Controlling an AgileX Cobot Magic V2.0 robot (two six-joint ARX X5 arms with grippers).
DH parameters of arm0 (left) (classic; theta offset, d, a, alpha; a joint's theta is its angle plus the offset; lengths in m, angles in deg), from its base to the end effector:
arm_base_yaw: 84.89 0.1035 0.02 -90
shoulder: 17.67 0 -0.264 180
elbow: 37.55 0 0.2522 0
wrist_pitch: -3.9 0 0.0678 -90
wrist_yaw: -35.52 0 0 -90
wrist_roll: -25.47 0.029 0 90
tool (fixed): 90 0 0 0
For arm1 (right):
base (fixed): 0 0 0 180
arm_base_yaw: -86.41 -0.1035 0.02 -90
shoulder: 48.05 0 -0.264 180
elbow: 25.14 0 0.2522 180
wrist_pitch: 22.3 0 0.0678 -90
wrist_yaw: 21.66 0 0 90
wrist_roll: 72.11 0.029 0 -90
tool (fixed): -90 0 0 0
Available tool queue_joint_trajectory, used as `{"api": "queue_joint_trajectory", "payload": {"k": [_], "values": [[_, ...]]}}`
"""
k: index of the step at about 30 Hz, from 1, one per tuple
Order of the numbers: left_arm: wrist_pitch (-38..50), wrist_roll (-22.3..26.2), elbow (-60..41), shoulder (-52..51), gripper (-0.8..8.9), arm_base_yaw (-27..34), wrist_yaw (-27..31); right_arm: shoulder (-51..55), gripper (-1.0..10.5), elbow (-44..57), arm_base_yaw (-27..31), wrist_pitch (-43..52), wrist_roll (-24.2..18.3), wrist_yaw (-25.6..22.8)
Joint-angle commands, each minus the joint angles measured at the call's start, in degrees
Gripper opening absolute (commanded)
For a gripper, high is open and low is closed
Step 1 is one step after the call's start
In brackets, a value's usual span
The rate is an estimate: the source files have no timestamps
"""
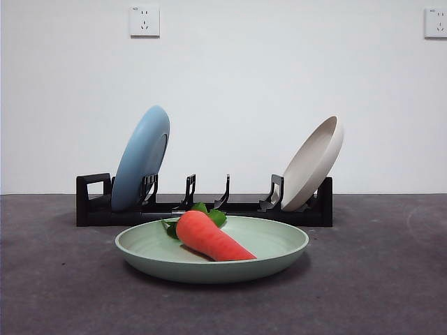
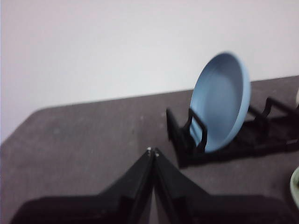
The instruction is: Take the green plate from the plate rack,put the plate on the table,take the carrot from the table,put the carrot in the plate
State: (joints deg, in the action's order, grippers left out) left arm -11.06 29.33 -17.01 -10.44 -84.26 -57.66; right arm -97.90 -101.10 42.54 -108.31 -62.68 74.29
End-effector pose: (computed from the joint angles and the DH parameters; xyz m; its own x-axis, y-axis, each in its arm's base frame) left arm 0.1003 -0.0005 0.1920 0.9986 -0.0445 -0.0287 0.0463 0.9968 0.0657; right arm 0.0878 0.0886 0.3327 0.2878 0.4204 -0.8605 -0.6148 0.7700 0.1706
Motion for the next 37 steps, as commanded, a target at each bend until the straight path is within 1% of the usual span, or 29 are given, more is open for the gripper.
{"api": "queue_joint_trajectory", "payload": {"k": [1, 4, 7, 11, 13, 34, 35, 36, 37], "values": [[0.7, -2.7, -3.9, -2.4, -0.03, 0.3, 1.9, 0.2, 0.0, 0.1, -0.1, 0.2, -0.3, -0.1], [-0.3, -3.5, -6.6, -4.5, -0.03, 0.3, 2.1, 0.2, 0.0, 0.1, -0.1, 0.2, -0.3, -0.1], [-5.6, -3.9, -6.6, -5.7, -0.03, 0.3, 2.1, 0.2, 0.0, 0.1, -0.1, 0.2, -0.3, -0.1], [-9.6, -3.9, -6.6, -5.7, -0.03, 0.3, 2.0, 0.2, 0.0, 0.1, -0.1, 0.2, -0.3, -0.1], [-8.7, -4.3, -6.6, -5.7, -0.03, 0.3, 1.2, 0.2, 0.0, 0.1, -0.1, 0.2, -0.3, -0.1], [-8.8, -4.3, -6.6, -5.7, -0.03, 0.3, 1.4, 0.2, 0.0, 0.1, -0.1, 0.2, -0.3, -0.1], [-8.8, -4.3, -6.6, -5.7, -0.03, 0.3, 1.4, 0.5, 0.0, 0.1, 0.5, 0.2, -0.7, -0.3], [-8.8, -4.3, -6.6, -5.7, -0.03, 0.3, 1.4, 1.0, 0.0, 0.1, 1.3, 0.7, -3.7, -1.3], [-8.8, -4.3, -6.6, -5.7, -0.03, 0.3, 1.4, 1.9, 0.0, 0.1, 2.6, 2.3, -5.8, -2.1]]}}
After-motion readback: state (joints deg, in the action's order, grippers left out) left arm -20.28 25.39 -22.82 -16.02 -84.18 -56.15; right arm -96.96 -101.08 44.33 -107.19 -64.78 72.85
